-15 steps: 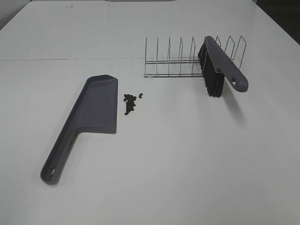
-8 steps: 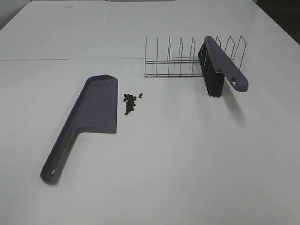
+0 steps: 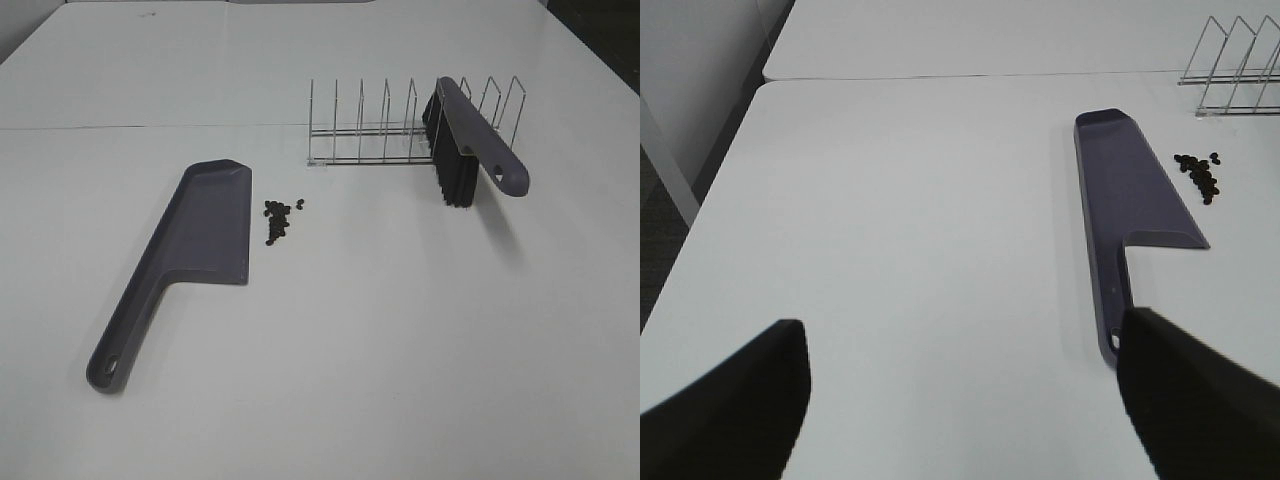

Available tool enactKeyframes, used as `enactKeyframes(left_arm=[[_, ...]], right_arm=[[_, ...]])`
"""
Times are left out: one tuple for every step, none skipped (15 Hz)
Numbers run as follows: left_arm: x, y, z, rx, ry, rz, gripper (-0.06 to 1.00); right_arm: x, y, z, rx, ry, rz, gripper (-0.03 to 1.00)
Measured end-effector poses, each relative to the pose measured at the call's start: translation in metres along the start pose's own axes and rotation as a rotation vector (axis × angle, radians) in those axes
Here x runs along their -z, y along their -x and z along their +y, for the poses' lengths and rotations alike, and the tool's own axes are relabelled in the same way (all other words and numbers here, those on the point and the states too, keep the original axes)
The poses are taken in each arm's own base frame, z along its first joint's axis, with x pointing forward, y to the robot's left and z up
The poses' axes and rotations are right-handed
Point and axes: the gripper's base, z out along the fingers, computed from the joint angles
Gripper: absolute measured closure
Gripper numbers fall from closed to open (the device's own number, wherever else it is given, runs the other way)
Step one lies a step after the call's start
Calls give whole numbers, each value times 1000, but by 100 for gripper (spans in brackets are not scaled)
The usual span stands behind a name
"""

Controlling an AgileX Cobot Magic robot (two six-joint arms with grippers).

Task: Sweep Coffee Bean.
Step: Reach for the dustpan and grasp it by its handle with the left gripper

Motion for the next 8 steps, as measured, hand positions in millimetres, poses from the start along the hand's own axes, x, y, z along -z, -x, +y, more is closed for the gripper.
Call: enactKeyframes(left_arm=[[0,0,0,0,0,0,16],[0,0,0,0,0,0,16],[0,0,0,0,0,0,16],[0,0,0,0,0,0,16],[0,0,0,0,0,0,16],[0,0,0,0,0,0,16],[0,0,0,0,0,0,16],[0,0,0,0,0,0,16]], right_arm=[[0,0,0,0,0,0,28],[0,0,0,0,0,0,28],[0,0,0,0,0,0,28],[0,0,0,0,0,0,28],[0,0,0,0,0,0,28],[0,0,0,0,0,0,28],[0,0,0,0,0,0,28],[0,0,0,0,0,0,28]])
